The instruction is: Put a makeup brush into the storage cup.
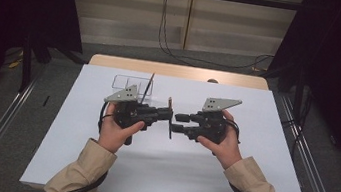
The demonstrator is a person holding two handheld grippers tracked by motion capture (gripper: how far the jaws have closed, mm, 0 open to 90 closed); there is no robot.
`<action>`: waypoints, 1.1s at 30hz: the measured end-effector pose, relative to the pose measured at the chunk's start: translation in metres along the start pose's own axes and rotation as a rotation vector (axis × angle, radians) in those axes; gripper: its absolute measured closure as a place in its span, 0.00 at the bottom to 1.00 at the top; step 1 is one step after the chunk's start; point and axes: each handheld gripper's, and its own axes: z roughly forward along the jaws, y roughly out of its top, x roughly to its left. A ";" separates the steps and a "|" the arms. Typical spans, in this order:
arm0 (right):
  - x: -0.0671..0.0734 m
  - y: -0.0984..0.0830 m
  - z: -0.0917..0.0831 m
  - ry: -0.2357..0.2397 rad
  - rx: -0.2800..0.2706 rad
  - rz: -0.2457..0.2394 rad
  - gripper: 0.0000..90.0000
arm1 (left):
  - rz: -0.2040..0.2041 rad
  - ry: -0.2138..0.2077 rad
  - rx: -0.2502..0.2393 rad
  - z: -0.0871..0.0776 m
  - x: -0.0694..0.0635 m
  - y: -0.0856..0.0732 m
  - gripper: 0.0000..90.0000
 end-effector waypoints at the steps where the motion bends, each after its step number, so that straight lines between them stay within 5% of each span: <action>1: -0.001 0.000 -0.001 -0.004 -0.001 0.005 0.47 | 0.003 0.001 0.001 0.000 0.000 0.000 0.93; 15: -0.001 -0.003 -0.013 -0.053 -0.044 -0.036 0.20 | 0.017 0.027 0.000 -0.005 0.000 0.000 0.93; 33: -0.002 -0.012 -0.031 -0.121 -0.040 -0.050 0.10 | 0.034 0.040 0.008 -0.007 0.000 -0.001 0.93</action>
